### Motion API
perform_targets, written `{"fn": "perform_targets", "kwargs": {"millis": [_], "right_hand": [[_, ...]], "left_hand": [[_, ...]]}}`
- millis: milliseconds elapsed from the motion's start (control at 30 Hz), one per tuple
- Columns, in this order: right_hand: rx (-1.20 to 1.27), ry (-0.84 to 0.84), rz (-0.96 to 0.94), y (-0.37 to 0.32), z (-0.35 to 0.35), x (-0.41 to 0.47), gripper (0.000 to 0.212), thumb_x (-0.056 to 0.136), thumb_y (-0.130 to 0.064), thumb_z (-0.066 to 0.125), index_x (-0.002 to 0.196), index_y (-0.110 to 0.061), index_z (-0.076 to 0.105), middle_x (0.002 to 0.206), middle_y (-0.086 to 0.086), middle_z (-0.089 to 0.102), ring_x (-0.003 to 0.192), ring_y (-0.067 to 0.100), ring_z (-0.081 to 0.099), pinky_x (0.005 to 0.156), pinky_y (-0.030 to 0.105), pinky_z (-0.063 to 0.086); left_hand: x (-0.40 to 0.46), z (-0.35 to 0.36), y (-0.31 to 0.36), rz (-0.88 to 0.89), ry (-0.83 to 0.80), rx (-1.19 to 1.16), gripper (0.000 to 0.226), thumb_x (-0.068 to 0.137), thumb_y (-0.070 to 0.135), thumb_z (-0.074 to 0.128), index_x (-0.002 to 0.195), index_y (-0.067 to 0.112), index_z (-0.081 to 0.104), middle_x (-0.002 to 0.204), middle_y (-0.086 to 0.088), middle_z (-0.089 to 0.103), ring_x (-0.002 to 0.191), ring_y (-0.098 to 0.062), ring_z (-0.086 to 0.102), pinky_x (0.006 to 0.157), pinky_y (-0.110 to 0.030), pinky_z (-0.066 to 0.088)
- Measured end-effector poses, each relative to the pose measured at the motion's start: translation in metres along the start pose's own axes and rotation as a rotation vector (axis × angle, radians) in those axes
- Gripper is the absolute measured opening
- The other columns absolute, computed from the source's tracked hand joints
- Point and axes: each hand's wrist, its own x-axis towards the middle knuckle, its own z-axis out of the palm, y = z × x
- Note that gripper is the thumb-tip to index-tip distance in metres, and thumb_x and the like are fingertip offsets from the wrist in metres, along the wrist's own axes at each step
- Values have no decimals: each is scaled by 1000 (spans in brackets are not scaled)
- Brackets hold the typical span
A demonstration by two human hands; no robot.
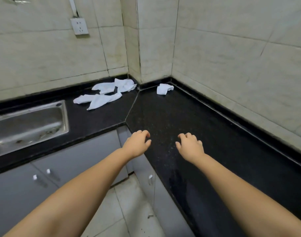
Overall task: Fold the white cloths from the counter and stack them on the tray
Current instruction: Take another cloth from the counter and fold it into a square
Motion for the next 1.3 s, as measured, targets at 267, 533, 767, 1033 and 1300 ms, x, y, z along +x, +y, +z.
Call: {"fn": "perform_targets", "kwargs": {"millis": [267, 533, 767, 1033, 1300], "right_hand": [[26, -32, 30, 5, -5, 113, 40, 99, -35, 37, 135, -17, 42, 133, 8, 46, 123, 27, 43, 99, 42, 37], [114, -93, 198, 10, 15, 254, 38, 100, -35, 37, 132, -17, 46, 131, 8, 47, 122, 27, 44, 99, 42, 39], [266, -162, 328, -16, 36, 412, 36, 98, -31, 41, 129, -15, 49, 128, 10, 49, 118, 28, 48, 97, 43, 42], [392, 23, 450, -27, 62, 548, 40, 95, -27, 48, 132, -14, 43, 130, 11, 49, 120, 29, 46, 96, 45, 41], [556, 252, 483, -29, 79, 560, 16, 93, -22, 54, 102, -12, 63, 111, 7, 53, 107, 23, 49, 91, 34, 42]], "left_hand": [[133, 7, -22, 29, -98, -52, 29, 95, 29, 46, 120, 14, 51, 110, -8, 56, 102, -25, 54, 92, -42, 46], [307, 25, -55, 138, -272, -27, 27, 95, 29, 47, 120, 17, 51, 114, -5, 55, 104, -23, 53, 93, -42, 47], [472, 19, -83, 292, -335, 33, 30, 95, 24, 46, 124, 16, 50, 119, -8, 53, 107, -25, 52, 94, -44, 46], [595, 40, -89, 516, -272, 185, 57, 95, 13, 41, 148, 18, 21, 129, -12, 45, 111, -29, 50, 81, -39, 43], [612, 45, -106, 540, -162, 140, 28, 96, 27, 45, 112, 7, 55, 114, -11, 50, 104, -27, 50, 79, -35, 37]]}}
